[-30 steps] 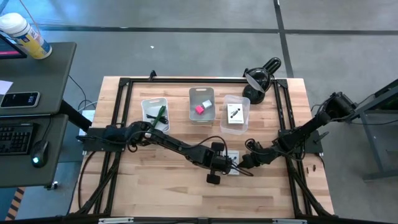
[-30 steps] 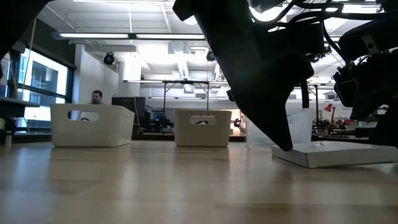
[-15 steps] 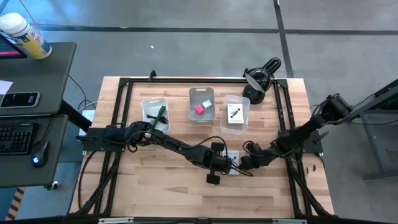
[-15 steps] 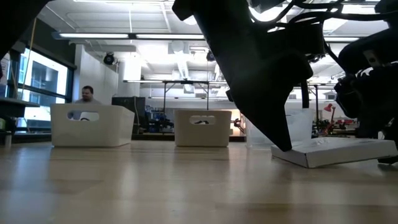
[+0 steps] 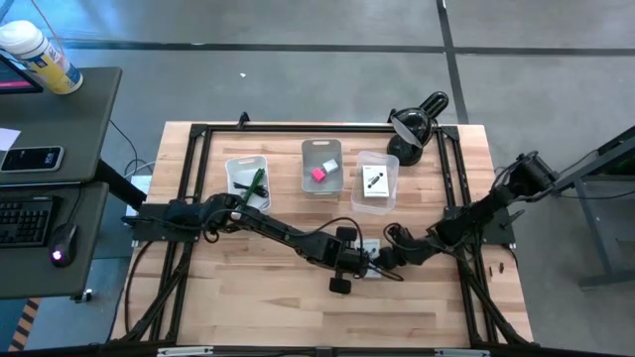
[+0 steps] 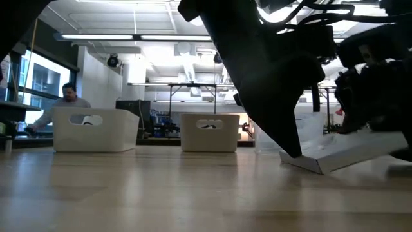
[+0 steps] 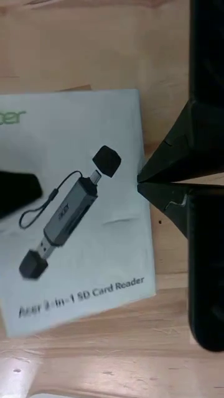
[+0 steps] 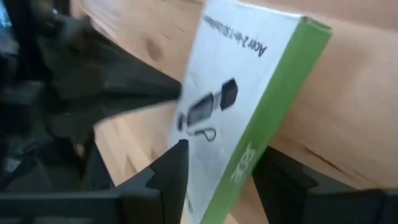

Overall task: Pick and place items into bin
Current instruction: Put the card reader box into the transparent bin

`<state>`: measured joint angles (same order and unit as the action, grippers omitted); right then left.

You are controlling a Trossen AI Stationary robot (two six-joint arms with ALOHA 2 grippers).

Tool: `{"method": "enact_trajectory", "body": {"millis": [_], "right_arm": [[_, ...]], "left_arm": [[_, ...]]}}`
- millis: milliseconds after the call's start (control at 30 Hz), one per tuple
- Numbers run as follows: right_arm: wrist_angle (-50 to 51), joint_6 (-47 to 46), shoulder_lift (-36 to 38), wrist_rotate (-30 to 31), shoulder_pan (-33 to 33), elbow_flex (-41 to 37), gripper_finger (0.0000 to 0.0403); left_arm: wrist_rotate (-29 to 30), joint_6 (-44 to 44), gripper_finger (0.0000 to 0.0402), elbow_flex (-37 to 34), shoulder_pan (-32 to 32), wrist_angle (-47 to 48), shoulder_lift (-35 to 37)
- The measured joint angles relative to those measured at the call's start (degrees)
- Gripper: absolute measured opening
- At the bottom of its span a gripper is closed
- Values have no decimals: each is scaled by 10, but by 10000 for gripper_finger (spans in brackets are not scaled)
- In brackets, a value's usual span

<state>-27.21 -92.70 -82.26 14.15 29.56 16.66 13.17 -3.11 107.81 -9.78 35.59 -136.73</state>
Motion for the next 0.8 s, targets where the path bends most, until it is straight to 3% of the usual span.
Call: {"method": "enact_trajectory", "body": {"millis": [433, 800], "right_arm": [[9, 24, 2, 34, 5, 11, 36], [6, 45, 2, 35, 6, 11, 37]], "left_arm": [[-1, -2, 3, -1, 0, 4, 6], [17, 53, 3, 54, -1, 88, 33]]}}
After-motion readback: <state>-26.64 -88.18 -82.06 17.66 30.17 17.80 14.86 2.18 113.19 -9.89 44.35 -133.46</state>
